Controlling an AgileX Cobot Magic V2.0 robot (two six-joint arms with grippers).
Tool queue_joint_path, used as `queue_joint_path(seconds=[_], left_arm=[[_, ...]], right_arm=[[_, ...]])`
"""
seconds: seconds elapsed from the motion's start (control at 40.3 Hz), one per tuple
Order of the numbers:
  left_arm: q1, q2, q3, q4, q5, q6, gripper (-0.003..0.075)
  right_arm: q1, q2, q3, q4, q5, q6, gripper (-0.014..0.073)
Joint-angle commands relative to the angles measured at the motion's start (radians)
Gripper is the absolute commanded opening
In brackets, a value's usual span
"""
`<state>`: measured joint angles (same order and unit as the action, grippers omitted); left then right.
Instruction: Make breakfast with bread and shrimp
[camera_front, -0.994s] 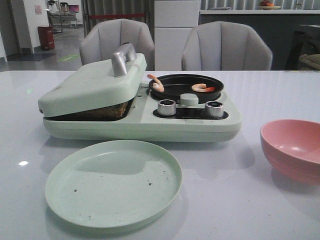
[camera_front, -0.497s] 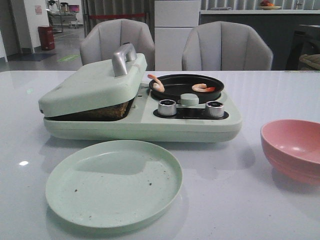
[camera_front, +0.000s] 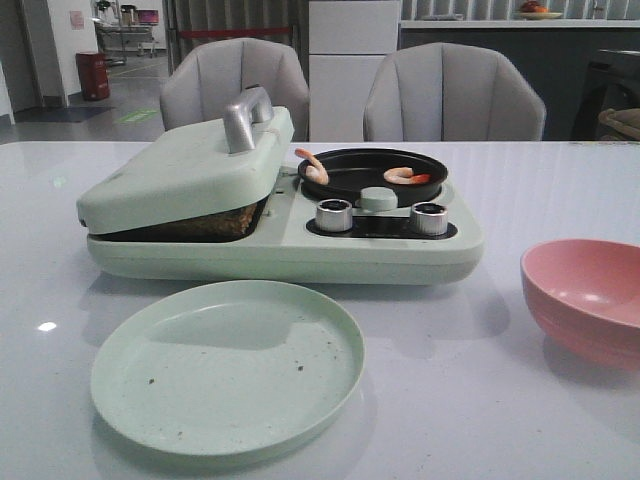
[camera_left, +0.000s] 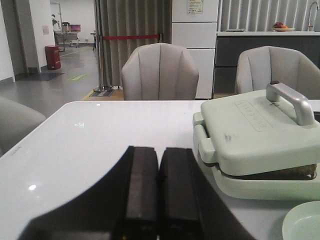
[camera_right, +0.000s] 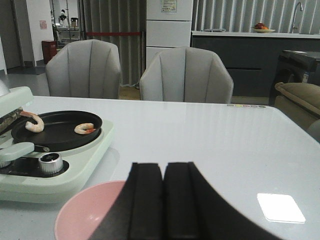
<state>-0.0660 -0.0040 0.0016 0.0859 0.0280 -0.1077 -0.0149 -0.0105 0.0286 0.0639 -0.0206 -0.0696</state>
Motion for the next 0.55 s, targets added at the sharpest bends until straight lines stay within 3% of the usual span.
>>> queue_joint_path(seconds=[0.0, 0.522], left_arm=[[-0.008, -0.021, 0.006, -0.002, -0.094, -0.007, 0.0099], [-0.008, -0.021, 0.006, -0.002, -0.094, -0.007, 0.0099]], right_arm=[[-0.002, -0.022, -0.018, 0.003, -0.091, -0.007, 0.0046], [-0.017, -0.022, -0.018, 0.003, -0.091, -0.007, 0.0046]])
